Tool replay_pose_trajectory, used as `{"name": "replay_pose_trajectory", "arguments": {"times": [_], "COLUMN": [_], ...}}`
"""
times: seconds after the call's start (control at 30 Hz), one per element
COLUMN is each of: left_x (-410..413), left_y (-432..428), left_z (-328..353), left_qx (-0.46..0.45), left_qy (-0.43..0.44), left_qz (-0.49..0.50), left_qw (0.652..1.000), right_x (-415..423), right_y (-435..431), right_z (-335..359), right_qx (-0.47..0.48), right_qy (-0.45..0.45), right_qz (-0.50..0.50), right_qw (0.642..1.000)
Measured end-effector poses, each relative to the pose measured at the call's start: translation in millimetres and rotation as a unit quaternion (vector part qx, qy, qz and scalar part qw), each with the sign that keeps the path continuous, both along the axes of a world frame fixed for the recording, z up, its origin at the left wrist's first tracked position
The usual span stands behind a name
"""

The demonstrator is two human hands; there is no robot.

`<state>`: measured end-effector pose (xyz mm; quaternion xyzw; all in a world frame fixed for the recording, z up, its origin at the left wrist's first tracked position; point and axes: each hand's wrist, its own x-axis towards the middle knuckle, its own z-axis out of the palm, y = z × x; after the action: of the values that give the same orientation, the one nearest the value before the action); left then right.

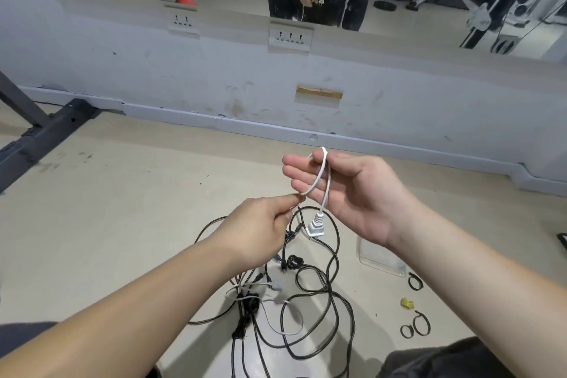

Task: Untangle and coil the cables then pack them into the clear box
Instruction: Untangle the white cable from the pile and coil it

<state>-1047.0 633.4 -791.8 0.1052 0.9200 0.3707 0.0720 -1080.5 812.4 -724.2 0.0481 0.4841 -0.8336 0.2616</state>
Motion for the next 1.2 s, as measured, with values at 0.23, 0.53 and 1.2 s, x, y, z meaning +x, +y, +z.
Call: {"name": "replay_pose_trajectory", "arguments": {"times": [0.23, 0.53, 1.2], "left_x": [13, 7, -13], "left_y": [16, 15, -14], "left_z": [-27, 0, 34], "left_qx": [-0.022, 0.046, 0.195], "left_qy": [-0.142, -0.077, 0.123], "left_qz": [-0.056, -0.06, 0.113], "left_qw": [0.988, 0.994, 0.967], "right_x": [-15, -44, -15], "right_y": [-13, 20, 6], "right_z": [-1, -28, -22], "right_qx": [-0.056, 0.135, 0.205], "right_qy": [-0.049, 0.058, 0.133], "right_qz": [-0.128, -0.162, 0.124], "right_qw": [0.989, 0.976, 0.962]}}
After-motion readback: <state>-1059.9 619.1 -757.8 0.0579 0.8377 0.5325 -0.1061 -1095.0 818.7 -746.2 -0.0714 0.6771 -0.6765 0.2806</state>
